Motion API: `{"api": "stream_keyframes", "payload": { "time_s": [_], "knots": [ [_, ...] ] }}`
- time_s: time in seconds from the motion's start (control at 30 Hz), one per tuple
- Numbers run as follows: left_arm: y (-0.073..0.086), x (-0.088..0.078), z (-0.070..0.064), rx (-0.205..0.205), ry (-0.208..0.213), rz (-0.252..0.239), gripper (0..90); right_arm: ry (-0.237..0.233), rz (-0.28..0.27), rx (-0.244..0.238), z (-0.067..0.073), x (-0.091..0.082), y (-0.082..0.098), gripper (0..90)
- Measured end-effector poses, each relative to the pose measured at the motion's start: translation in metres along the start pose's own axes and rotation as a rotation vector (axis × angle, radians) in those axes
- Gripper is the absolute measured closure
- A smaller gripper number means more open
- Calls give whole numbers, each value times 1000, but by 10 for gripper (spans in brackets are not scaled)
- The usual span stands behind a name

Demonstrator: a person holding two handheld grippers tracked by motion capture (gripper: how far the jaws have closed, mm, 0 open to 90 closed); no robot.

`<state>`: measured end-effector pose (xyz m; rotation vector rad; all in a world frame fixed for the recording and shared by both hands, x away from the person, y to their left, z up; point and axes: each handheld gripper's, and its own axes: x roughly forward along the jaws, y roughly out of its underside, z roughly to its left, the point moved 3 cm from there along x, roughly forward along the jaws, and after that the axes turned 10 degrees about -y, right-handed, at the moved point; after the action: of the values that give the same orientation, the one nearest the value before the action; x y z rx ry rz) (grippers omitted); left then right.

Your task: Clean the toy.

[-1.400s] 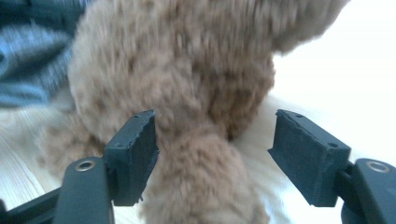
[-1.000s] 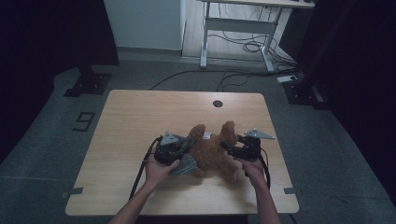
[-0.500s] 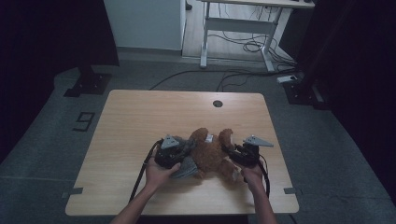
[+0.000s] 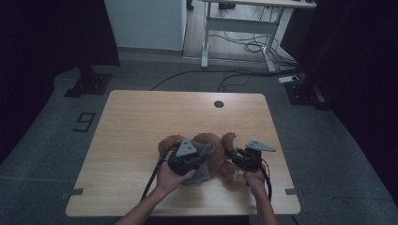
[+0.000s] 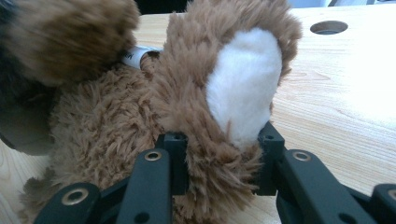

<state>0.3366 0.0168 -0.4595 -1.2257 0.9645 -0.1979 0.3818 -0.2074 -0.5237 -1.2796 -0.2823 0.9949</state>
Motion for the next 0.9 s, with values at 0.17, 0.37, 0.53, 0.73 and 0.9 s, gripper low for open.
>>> {"api": "stream_keyframes", "payload": {
  "time_s": [0.17,0.37,0.53,0.73,0.9],
  "knots": [
    [-14,42,0,-30,-8,69,792,-1,-3,-4,0,-1,1,665],
    [-31,68,4,-61,-40,96,792,20,0,-17,-3,-1,4,676],
    [-38,76,6,-62,-68,108,791,13,-2,-31,-1,-1,4,676],
    [-38,76,16,-58,-76,156,791,3,-1,-26,-2,-2,5,677],
    [-37,64,36,-40,-148,174,792,-3,5,-13,-3,-3,7,678]
  ]
}}
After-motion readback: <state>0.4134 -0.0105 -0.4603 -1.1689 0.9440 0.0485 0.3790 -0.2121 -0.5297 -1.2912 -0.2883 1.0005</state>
